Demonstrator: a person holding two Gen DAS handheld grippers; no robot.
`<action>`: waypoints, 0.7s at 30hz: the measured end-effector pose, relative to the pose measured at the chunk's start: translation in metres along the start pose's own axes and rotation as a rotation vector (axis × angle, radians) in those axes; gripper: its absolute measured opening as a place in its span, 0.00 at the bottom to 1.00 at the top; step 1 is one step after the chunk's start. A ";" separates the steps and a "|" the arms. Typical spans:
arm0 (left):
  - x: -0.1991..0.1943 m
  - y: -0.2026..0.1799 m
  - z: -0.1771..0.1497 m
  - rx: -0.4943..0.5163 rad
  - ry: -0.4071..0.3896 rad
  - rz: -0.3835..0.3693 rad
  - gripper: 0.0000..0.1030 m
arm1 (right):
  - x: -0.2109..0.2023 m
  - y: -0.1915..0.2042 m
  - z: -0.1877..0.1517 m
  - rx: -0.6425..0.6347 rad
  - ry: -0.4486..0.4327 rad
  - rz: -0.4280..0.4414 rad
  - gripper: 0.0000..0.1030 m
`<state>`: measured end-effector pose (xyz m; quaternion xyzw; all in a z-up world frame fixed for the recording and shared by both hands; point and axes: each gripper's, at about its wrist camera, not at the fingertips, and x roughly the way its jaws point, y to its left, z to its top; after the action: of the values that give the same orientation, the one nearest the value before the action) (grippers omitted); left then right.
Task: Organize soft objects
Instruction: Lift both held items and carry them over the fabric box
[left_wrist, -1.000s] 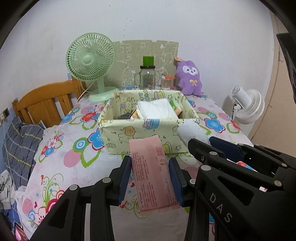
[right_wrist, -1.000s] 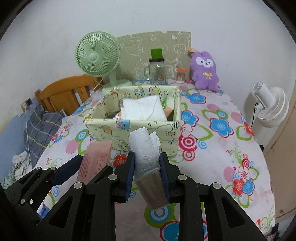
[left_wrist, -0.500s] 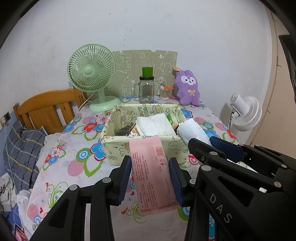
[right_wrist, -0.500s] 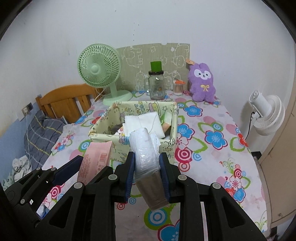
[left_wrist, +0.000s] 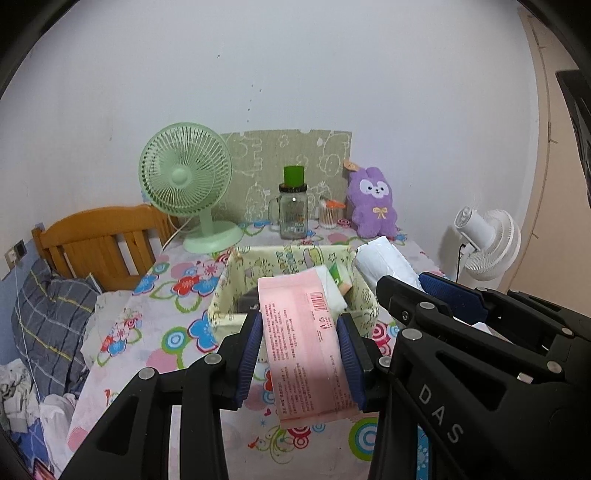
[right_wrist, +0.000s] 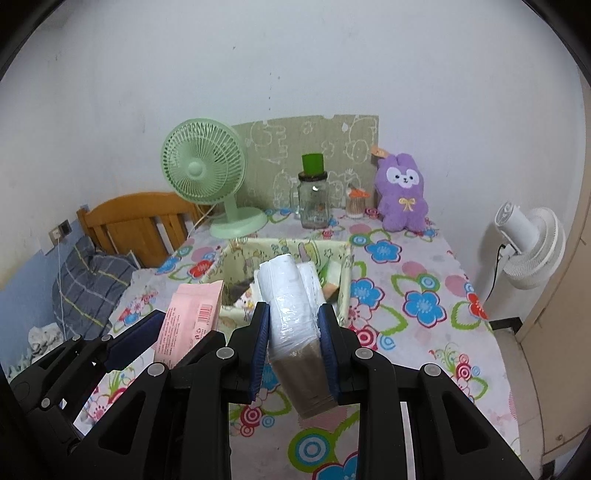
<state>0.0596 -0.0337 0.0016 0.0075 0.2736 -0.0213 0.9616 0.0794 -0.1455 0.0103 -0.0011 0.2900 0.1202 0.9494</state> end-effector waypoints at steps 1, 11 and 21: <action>0.000 0.000 0.002 0.002 -0.002 -0.001 0.41 | -0.001 -0.001 0.001 0.002 -0.004 -0.001 0.29; 0.002 0.001 0.016 0.014 -0.036 -0.008 0.41 | -0.002 -0.002 0.015 0.010 -0.043 -0.008 0.29; 0.027 0.001 0.026 0.032 -0.045 -0.017 0.41 | 0.026 -0.008 0.027 0.039 -0.051 -0.005 0.29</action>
<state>0.0967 -0.0340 0.0093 0.0203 0.2517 -0.0343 0.9670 0.1169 -0.1457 0.0176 0.0199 0.2678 0.1122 0.9567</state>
